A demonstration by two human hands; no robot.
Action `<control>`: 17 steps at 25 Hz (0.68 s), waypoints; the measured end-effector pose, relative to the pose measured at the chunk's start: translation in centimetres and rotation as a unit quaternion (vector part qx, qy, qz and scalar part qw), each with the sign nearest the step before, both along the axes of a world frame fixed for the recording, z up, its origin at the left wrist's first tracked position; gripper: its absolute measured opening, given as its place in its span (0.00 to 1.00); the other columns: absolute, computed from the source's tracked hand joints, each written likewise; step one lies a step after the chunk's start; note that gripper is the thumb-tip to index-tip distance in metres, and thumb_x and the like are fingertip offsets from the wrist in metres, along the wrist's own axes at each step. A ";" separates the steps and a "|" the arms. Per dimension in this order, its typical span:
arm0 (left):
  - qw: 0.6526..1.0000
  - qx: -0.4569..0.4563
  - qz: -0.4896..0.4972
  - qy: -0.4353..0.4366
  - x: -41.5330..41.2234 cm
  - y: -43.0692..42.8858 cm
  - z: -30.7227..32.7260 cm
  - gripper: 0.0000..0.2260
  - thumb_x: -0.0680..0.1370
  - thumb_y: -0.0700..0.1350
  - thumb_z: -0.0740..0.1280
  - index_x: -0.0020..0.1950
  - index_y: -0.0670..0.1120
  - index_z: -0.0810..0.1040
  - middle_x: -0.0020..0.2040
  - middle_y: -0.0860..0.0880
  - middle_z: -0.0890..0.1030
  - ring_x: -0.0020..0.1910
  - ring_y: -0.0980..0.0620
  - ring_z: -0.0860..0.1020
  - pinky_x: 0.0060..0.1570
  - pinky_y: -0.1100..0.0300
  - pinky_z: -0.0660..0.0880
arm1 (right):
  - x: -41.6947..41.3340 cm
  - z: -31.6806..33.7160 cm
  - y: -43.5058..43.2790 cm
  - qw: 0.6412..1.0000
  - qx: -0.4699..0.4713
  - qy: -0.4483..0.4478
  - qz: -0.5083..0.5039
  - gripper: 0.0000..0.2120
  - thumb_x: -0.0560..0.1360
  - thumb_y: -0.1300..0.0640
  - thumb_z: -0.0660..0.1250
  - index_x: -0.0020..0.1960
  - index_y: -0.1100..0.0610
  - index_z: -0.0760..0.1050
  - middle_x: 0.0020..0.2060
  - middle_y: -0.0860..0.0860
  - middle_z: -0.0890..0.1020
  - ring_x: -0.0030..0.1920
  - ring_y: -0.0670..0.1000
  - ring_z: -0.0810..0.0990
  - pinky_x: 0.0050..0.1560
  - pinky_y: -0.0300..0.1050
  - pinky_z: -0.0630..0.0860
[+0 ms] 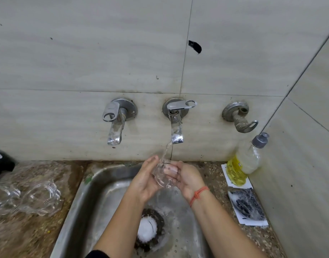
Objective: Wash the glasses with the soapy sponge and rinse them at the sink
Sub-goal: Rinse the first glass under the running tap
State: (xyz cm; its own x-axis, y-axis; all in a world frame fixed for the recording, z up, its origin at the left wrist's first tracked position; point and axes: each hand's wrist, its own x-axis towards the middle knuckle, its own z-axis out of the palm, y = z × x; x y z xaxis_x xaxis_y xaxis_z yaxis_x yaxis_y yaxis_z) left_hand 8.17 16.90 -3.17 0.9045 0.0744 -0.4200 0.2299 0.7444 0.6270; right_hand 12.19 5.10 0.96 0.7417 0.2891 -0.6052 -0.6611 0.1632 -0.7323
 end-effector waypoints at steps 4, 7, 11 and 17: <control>0.997 0.068 0.023 0.000 -1.1 0.3 0.7 0.19 0.71 0.37 0.70 0.61 0.46 0.72 0.43 0.43 0.82 0.37 0.44 0.79 0.34 0.53 0.77 | -1.1 0.7 0.2 0.997 -0.029 -0.070 0.008 0.13 0.80 0.63 0.53 0.49 0.62 0.77 0.35 0.55 0.82 0.29 0.46 0.82 0.26 0.36 0.73; 0.992 0.113 0.031 0.038 -0.9 -0.3 0.7 0.06 0.79 0.40 0.64 0.55 0.43 0.72 0.42 0.42 0.79 0.33 0.45 0.78 0.29 0.56 0.76 | -1.9 0.8 0.1 0.990 -0.070 -0.120 -0.003 0.13 0.81 0.63 0.53 0.49 0.64 0.76 0.35 0.57 0.81 0.30 0.49 0.81 0.25 0.36 0.73; 0.986 0.128 -0.019 0.104 0.2 -1.3 1.7 0.08 0.81 0.43 0.58 0.51 0.39 0.73 0.35 0.44 0.77 0.29 0.48 0.74 0.30 0.58 0.74 | -2.5 0.4 -0.4 0.979 -0.104 -0.174 -0.021 0.12 0.80 0.65 0.53 0.45 0.63 0.75 0.32 0.56 0.80 0.30 0.51 0.78 0.34 0.43 0.76; 0.979 0.177 -0.025 0.097 1.1 -2.8 3.4 0.09 0.82 0.47 0.59 0.50 0.44 0.77 0.40 0.47 0.81 0.33 0.51 0.78 0.32 0.62 0.75 | -1.9 0.0 -1.8 0.980 -0.073 -0.164 -0.083 0.13 0.81 0.65 0.53 0.43 0.62 0.74 0.29 0.54 0.80 0.26 0.48 0.78 0.31 0.40 0.76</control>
